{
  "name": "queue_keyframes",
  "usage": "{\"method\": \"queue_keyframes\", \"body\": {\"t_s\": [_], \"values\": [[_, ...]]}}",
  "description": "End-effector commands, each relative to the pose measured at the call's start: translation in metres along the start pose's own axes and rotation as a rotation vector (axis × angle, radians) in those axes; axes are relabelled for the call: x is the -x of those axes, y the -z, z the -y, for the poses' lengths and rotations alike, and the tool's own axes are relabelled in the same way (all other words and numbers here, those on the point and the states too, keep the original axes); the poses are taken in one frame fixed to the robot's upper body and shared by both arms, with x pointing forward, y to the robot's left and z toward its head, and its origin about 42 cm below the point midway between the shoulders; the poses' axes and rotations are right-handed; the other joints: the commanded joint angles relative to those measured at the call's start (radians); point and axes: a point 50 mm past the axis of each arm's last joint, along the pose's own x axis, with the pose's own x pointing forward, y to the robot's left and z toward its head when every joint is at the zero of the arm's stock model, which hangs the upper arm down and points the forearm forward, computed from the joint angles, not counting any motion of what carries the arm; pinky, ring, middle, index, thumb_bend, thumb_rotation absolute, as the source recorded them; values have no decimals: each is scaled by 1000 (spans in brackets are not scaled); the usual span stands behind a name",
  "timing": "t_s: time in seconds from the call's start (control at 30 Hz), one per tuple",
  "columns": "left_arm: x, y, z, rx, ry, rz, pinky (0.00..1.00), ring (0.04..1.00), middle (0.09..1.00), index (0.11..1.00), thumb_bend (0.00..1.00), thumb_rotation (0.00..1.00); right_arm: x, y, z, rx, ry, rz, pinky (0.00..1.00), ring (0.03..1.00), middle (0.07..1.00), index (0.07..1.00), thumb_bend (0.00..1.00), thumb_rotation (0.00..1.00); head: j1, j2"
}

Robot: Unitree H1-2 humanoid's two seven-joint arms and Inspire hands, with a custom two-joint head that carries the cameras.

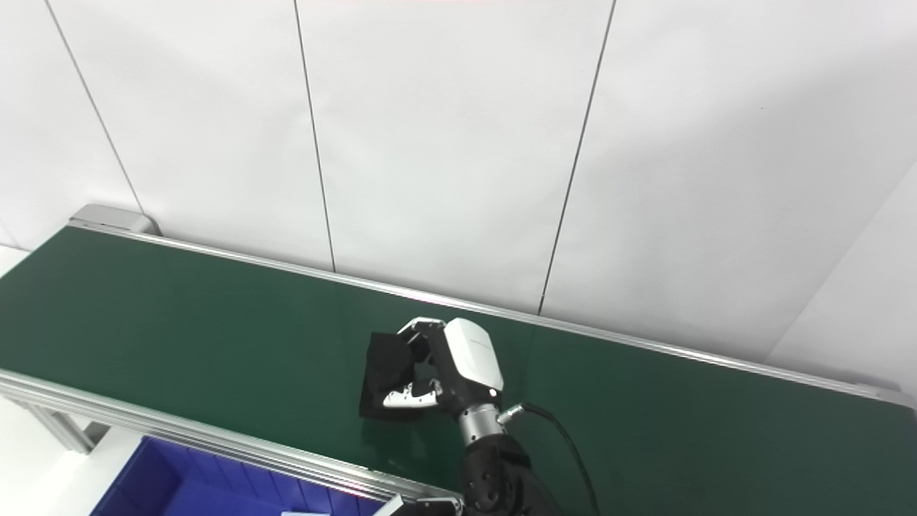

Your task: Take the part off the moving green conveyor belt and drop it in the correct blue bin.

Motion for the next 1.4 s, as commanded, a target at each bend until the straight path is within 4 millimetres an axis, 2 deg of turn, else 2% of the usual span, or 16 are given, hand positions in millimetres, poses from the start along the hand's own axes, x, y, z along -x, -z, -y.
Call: {"method": "queue_keyframes", "body": {"t_s": [0.0, 0.03, 0.13, 0.33, 0.5, 0.63, 0.73, 0.93, 1.1, 1.27, 1.37], "values": [[-8, -13, -1, -6, 13, 92, 750, 689, 655, 636, 1000, 407, -12, -22, 20, -24, 60, 109, 361, 431, 454, 507, 526, 0, -4, 0], [-7, -13, -2, -7, 12, 90, 782, 724, 673, 632, 1000, 416, -11, -24, 24, -25, 65, 108, 355, 428, 454, 507, 526, 0, -5, 0], [-7, -12, -3, -11, 10, 86, 802, 750, 689, 629, 1000, 424, -7, -27, 36, -52, 84, 111, 351, 427, 458, 506, 526, 0, -18, 1], [-4, -12, -6, 2, 9, 76, 845, 800, 717, 629, 1000, 426, 6, -29, 57, -86, 141, 125, 414, 474, 477, 498, 527, 0, -39, 7], [-1, -11, -9, 1, 9, 84, 840, 804, 720, 632, 1000, 432, 17, -31, 65, -115, 169, 119, 436, 489, 479, 496, 527, 0, -66, 15], [1, -12, -12, -1, 7, 86, 830, 804, 722, 637, 1000, 434, 28, -34, 73, -160, 209, 112, 387, 465, 475, 497, 528, 0, -88, 23], [3, -13, -14, 2, 8, 88, 816, 798, 722, 640, 1000, 435, 34, -36, 79, -182, 236, 103, 399, 477, 481, 495, 528, 0, -100, 27], [8, -17, -20, 6, 8, 86, 800, 790, 731, 655, 1000, 436, 54, -41, 99, -293, 321, 100, 413, 484, 471, 502, 528, 0, -147, 41], [9, -19, -25, 3, 4, 90, 784, 774, 731, 660, 1000, 436, 74, -46, 121, -302, 385, 107, 422, 489, 469, 506, 527, 0, -189, 56], [12, -21, -29, 9, 1, 96, 770, 757, 720, 652, 1000, 434, 90, -53, 135, -334, 442, 104, 357, 448, 458, 508, 526, 0, -235, 76], [13, -23, -32, 5, 1, 96, 769, 756, 718, 652, 1000, 438, 98, -55, 141, -350, 467, 114, 393, 463, 456, 511, 526, 0, -252, 85]]}}
